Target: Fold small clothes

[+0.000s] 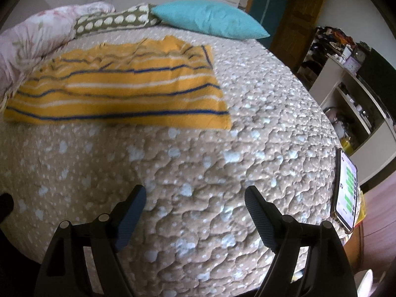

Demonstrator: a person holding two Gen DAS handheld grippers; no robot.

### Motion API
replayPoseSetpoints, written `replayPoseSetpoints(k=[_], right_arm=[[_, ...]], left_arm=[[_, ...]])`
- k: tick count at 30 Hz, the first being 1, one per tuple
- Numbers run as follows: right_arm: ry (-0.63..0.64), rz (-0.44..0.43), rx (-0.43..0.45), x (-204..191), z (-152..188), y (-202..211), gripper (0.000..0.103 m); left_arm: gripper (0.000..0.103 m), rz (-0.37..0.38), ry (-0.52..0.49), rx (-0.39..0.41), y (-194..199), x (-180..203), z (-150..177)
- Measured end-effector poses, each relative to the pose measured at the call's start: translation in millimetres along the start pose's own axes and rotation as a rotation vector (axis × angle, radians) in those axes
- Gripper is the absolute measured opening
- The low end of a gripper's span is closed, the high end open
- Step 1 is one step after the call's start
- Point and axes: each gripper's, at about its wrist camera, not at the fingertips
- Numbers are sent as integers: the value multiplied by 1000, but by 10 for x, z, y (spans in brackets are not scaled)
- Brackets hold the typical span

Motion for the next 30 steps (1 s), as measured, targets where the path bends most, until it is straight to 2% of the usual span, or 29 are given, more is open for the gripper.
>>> replayPoseSetpoints(k=[6,14,15,16,17,18,19,21,23,25,30], right_arm=[[-33,-38,34,55,-289,-40,85],[13,-110,126,-187,-893,-269,85],[19,-126,134,-208,-930,-288,80],[27,-170,151,-249,-999,-331,68],[33,-197,155,-276,-1035,-367,62],[38,-228,147,-301,-1077,-450,53],[36,-243,136,-307,-1091,-507,48],[17,-267,92,-279,-1091,-689,46],[-14,-248,53,-174,-1049,-843,43],[-36,-259,49,-53,-985,-879,39],[20,-141,82,45,-966,-734,39]], left_arm=[[103,-9,18,-37,-160,-66,4],[103,-32,31,-73,-369,-155,18],[103,-33,30,-72,-377,-157,19],[103,-36,28,-70,-388,-158,17],[103,-39,25,-68,-397,-153,16],[103,-41,22,-68,-409,-148,18],[103,-43,21,-69,-421,-145,22],[103,-40,21,-74,-444,-155,25],[103,-34,26,-74,-453,-162,35],[103,-32,28,-72,-466,-170,45],[103,-56,12,-43,-465,-123,87]])
Point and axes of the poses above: each gripper's, at about its wrist camera, not at the fingertips, and y roughly against the way its jaws point, x to its right, z to its underside, and after that the axes turned 7 degrees about x, right-handed
